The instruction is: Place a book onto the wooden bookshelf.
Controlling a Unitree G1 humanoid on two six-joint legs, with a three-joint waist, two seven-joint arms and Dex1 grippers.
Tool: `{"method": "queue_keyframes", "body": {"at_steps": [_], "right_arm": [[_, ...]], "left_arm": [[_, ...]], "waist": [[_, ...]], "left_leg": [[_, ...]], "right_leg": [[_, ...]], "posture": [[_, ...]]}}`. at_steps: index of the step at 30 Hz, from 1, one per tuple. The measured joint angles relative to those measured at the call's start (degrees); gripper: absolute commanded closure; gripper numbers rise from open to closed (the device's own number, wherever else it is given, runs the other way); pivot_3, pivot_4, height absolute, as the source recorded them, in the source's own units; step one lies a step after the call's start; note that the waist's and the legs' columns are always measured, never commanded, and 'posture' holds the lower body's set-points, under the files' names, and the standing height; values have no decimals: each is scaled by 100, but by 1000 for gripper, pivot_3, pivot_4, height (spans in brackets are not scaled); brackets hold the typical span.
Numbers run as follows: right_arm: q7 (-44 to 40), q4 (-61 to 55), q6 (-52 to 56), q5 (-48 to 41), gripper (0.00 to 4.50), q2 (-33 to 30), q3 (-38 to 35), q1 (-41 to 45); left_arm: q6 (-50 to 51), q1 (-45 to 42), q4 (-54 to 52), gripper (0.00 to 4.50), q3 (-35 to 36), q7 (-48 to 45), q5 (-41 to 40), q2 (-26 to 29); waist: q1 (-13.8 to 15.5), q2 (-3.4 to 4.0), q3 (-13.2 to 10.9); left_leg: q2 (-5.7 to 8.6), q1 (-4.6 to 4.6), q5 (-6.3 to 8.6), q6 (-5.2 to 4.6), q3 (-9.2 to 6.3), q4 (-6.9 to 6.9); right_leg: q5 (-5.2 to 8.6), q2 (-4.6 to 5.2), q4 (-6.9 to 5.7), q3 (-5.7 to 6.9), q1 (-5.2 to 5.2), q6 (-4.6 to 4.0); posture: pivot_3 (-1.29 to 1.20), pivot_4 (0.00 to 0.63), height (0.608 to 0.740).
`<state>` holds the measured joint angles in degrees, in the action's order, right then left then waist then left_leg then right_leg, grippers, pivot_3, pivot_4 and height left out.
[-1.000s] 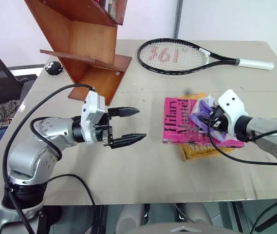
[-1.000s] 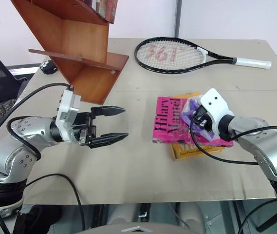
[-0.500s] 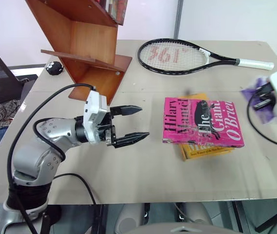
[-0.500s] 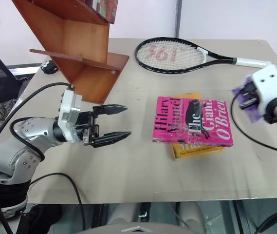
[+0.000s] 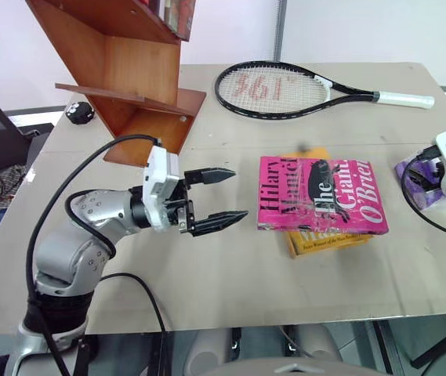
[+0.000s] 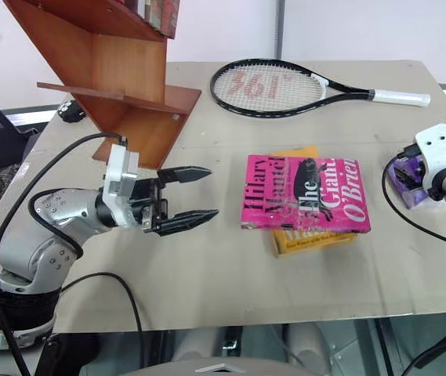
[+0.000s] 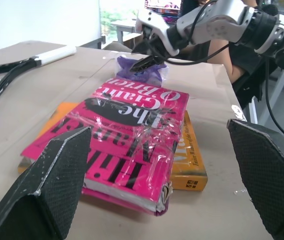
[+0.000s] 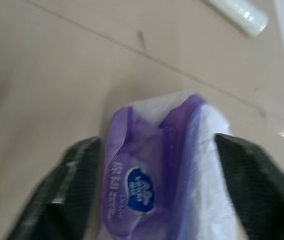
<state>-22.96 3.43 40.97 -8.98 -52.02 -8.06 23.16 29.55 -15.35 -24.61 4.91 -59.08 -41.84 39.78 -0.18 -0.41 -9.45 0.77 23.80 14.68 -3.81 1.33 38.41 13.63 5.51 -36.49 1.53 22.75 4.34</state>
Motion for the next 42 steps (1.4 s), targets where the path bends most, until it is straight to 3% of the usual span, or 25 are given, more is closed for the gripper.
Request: {"method": "queue_keyframes", "body": {"at_steps": [2,5,11,20,29,39,42], "right_arm": [[-65,-381,257,-99,43,-51,-351,-261],[-554,-1557,1046,-802,1419,-56,-1123,-861],[-673,-3033,1985,-1663,4356,282,-1813,-1034],[-857,-3838,2449,-2144,4459,148,-1696,-1559],[-892,-3466,1933,-1546,4459,-384,-953,-1925],[-995,-2977,1320,-1116,4459,-354,-212,-1717],[-1066,-2931,1245,-1072,4459,-271,123,-1521]], "left_arm": [[0,88,-73,0,4,47,0,-3],[-2,158,-160,0,29,99,-9,-5],[-12,298,-161,0,144,118,-7,47],[-23,579,-170,0,178,-143,-34,183],[18,744,-291,0,253,-221,-225,311],[-224,938,-348,0,385,-499,-232,374],[-243,1162,-352,0,550,-773,-248,673]], "waist": [[37,0,0],[93,0,0],[82,0,1],[97,1,2],[94,-1,2],[59,-1,2],[55,1,1]], "left_leg": [[0,2,0,0,-1,0],[-3,0,1,-1,-5,-1],[-4,-7,13,-22,-5,2],[2,-3,11,-17,-5,5],[0,-4,2,-3,-6,4],[-1,-6,1,-1,-4,4],[-3,-6,1,-1,-6,3]], "right_leg": [[0,0,1,1,0,0],[0,-1,0,3,-2,0],[-1,-2,-10,0,-3,-1],[0,4,-6,1,-3,-1],[1,2,-6,3,-3,-2],[1,-2,-7,0,-2,-2],[1,-3,-7,1,-1,-3]], "posture": [[0,150,740],[0,150,740],[0,150,740],[0,150,740],[0,150,740],[0,150,740],[0,150,740]]}}
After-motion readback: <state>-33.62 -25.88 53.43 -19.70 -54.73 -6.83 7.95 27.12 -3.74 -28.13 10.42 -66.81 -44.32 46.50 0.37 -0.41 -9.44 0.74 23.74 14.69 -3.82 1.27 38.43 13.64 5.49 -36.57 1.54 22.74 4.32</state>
